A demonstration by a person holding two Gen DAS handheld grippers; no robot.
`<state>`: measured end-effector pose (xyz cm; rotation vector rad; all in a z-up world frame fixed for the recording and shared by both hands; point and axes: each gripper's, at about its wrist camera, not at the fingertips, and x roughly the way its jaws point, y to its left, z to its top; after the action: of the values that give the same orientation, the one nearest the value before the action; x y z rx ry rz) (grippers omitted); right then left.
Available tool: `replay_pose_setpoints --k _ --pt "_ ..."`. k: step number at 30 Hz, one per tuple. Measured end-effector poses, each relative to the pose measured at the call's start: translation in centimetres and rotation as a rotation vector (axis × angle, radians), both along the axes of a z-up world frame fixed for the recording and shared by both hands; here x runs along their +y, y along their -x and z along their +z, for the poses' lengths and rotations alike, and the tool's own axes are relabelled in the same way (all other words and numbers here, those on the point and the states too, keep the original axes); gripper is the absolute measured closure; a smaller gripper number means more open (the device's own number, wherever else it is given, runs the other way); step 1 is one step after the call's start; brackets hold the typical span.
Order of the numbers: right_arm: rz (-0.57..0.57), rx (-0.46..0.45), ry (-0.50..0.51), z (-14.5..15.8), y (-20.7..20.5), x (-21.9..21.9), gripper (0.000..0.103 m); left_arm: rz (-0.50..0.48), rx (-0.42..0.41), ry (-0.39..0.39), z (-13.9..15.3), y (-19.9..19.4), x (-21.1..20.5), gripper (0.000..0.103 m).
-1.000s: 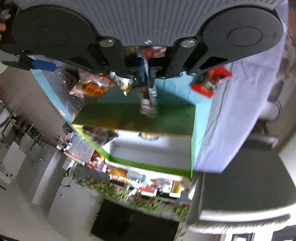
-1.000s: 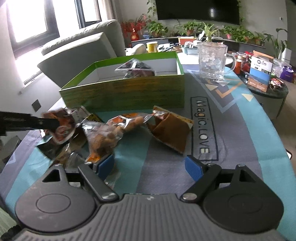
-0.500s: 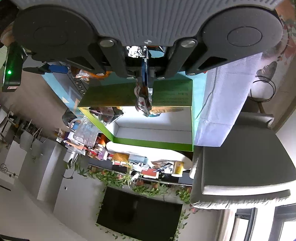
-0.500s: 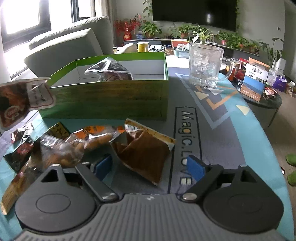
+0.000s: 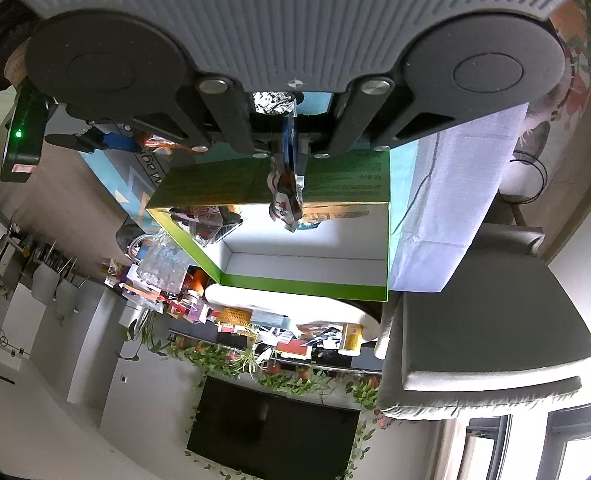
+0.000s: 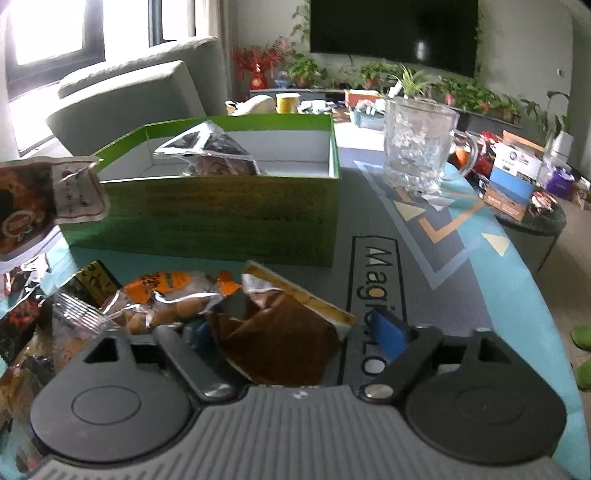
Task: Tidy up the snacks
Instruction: 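Carry the brown packet over the green box with the left gripper while the right grasps a brown pouch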
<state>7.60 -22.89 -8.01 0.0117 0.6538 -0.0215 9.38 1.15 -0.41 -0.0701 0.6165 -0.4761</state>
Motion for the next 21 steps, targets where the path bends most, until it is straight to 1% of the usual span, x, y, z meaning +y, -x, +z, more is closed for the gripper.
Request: replay_pose_setpoints --k 4,9,16,21 --pt "0.017 -0.017 -0.034 0.4 0.5 -0.5 0.051 0.000 -0.005 -0.006 0.3 0.2 -0.3 0.101" --pt "-0.016 -0.012 -0.100 0.7 1.5 -1.7 0.051 0.003 -0.016 -0.007 0.8 0.5 -0.5 0.101" --pt "-0.046 -0.056 -0.105 1.9 3.4 -2.6 0.051 0.005 -0.048 -0.001 1.8 1.5 -0.5 0.101" --pt "-0.038 -0.125 -0.112 3.9 4.1 -2.6 0.051 0.008 -0.082 0.002 3.0 1.8 -0.9 0.101"
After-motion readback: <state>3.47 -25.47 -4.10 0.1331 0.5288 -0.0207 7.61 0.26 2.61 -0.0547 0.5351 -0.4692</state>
